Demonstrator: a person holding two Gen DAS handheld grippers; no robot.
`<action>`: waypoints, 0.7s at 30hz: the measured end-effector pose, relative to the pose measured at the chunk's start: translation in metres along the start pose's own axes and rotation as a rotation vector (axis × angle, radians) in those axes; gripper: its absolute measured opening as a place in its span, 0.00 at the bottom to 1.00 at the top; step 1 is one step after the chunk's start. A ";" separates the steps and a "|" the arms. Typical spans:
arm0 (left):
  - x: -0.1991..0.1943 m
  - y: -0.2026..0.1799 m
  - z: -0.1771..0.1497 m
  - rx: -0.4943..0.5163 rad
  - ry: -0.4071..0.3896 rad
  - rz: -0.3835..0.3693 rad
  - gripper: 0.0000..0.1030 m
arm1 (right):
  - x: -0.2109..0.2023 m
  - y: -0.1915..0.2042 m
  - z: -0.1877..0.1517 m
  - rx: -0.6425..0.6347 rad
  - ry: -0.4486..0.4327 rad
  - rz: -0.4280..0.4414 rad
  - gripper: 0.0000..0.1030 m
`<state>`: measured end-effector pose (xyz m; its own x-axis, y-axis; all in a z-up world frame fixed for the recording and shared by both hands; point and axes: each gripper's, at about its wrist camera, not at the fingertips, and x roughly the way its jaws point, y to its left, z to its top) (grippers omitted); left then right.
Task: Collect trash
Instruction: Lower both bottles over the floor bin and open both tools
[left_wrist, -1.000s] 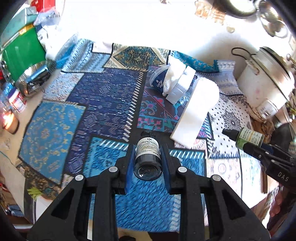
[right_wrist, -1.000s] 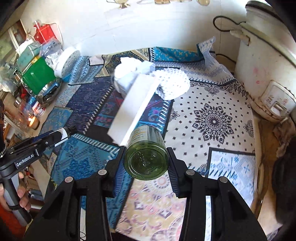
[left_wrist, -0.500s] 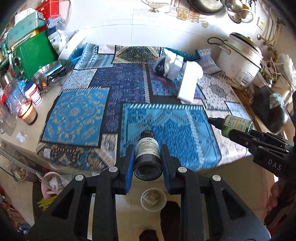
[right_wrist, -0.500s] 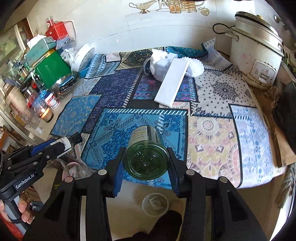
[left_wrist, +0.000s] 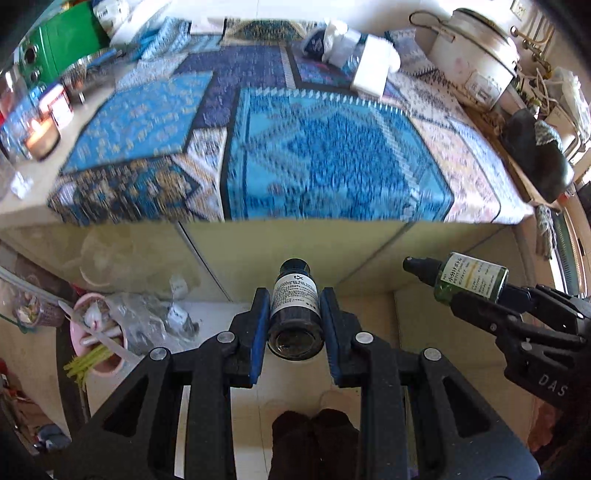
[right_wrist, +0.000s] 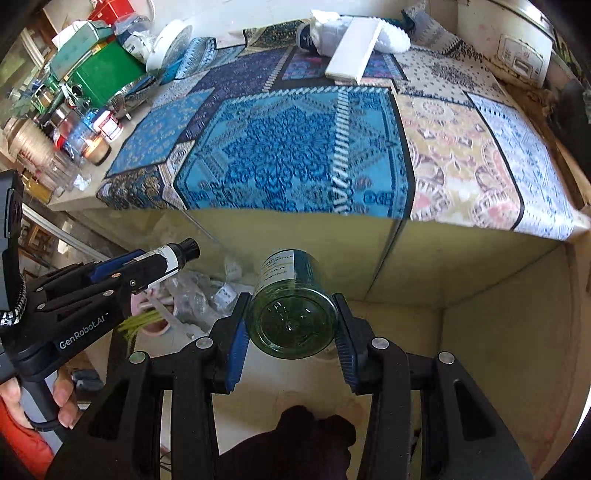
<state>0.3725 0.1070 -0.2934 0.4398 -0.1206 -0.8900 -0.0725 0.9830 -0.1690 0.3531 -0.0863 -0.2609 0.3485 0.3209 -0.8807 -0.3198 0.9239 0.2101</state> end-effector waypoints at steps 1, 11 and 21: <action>0.009 -0.001 -0.006 -0.005 0.020 -0.003 0.26 | 0.005 -0.004 -0.005 0.008 0.016 0.000 0.38; 0.126 -0.005 -0.062 -0.079 0.169 0.000 0.26 | 0.105 -0.059 -0.053 0.050 0.171 -0.020 0.38; 0.305 0.010 -0.142 -0.191 0.288 0.006 0.26 | 0.262 -0.117 -0.102 0.072 0.273 -0.009 0.38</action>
<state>0.3789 0.0609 -0.6264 0.1696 -0.1758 -0.9697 -0.2524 0.9434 -0.2151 0.3924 -0.1315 -0.5594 0.0973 0.2538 -0.9624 -0.2510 0.9419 0.2230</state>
